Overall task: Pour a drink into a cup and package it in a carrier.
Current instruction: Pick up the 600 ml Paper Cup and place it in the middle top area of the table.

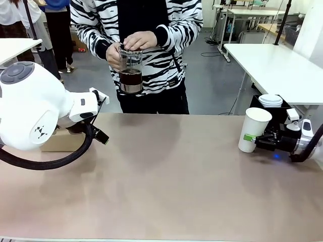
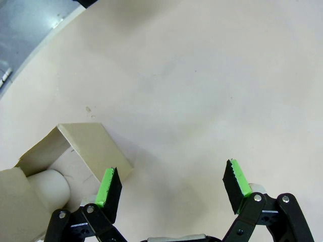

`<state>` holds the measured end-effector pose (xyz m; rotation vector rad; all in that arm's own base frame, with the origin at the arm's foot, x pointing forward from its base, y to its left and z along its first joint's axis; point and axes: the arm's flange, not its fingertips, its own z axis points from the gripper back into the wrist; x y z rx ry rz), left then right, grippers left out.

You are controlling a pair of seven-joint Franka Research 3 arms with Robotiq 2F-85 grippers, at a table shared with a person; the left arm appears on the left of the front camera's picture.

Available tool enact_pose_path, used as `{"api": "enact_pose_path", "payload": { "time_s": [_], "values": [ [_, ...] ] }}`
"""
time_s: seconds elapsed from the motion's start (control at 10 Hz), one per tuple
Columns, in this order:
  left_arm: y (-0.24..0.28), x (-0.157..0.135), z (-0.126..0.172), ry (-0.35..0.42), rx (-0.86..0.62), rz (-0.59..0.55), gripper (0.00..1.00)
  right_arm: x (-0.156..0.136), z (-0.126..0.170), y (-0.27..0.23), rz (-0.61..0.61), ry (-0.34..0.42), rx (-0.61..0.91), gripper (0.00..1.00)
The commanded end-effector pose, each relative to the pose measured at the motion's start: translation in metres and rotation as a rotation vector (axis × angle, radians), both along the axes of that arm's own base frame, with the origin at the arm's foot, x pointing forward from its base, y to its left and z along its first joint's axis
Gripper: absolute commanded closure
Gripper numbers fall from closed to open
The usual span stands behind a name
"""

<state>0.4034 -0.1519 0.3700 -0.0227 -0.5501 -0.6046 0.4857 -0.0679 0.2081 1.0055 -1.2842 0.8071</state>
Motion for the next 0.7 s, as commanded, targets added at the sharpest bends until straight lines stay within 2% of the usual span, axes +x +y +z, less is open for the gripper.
{"api": "enact_pose_path", "payload": {
  "time_s": [0.0, 0.3, 0.5, 0.6],
  "values": [
    [0.0, 0.0, 0.0, 0.0, -0.002, 0.0, 0.0, 0.0, -0.001, 0.0, -0.007, 0.002, 0.004, 0.2],
    [0.0, 0.0, 0.0, 0.0, -0.002, 0.0, 0.0, 0.0, 0.0, 0.0, -0.001, 0.001, 0.0, 0.2],
    [0.0, 0.0, 0.0, 0.0, -0.002, 0.0, 0.0, -0.017, 0.055, 0.035, -0.137, 0.036, -0.001, 0.2],
    [0.0, 0.0, 0.0, 0.0, -0.002, 0.0, 0.0, -0.016, 0.078, 0.058, -0.134, 0.03, -0.027, 0.2]
  ]
}}
